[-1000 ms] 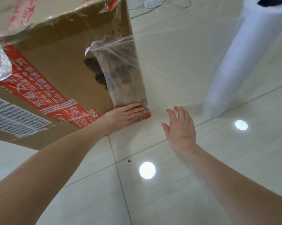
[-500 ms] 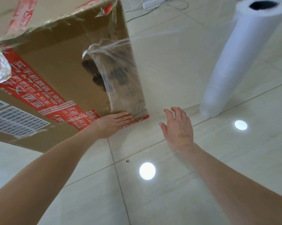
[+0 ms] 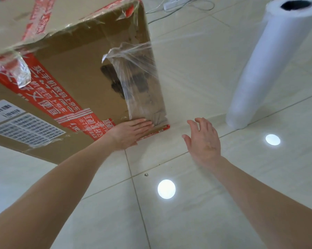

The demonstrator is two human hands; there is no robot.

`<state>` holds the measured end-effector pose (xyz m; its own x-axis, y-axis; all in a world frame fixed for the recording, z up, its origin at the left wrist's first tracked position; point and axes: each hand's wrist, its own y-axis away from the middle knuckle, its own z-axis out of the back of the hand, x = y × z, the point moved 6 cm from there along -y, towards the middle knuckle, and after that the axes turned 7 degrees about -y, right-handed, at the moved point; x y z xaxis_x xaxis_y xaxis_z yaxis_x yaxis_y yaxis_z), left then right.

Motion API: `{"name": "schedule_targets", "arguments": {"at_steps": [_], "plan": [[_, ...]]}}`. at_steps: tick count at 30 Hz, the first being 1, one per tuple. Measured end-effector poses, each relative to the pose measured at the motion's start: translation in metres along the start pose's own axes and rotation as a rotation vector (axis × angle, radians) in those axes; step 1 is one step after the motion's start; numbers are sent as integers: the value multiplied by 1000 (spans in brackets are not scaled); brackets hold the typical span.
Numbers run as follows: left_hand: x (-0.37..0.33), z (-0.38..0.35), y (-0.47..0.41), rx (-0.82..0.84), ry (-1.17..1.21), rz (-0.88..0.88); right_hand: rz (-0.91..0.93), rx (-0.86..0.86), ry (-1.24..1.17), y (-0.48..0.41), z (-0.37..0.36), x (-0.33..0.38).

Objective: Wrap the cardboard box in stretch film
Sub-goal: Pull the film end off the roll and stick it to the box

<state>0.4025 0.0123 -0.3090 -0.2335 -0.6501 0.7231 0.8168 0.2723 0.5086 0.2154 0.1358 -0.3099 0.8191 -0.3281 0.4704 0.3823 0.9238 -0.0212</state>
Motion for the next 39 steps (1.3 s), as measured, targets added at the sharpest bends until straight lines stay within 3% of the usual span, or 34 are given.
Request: {"name": "schedule_targets", "arguments": {"at_steps": [17,21,25,28,32,39], "plan": [[-2,-9,9,3,-72,-12,26,24,-10,-4,-5,7],[-17,-13,18,117,32,-110,25,-12,-29,-3,-2,8],[-11,17,1,-24,164,-56,31,-21,-15,-4,1,11],[10,34,-17,-126,93,63,24,-45,-6,-4,3,12],[17,28,-25,-40,-64,32,13,-34,19,-8,5,8],[10,22,-21,-43,-166,6,16,-48,3,-8,6,6]]}}
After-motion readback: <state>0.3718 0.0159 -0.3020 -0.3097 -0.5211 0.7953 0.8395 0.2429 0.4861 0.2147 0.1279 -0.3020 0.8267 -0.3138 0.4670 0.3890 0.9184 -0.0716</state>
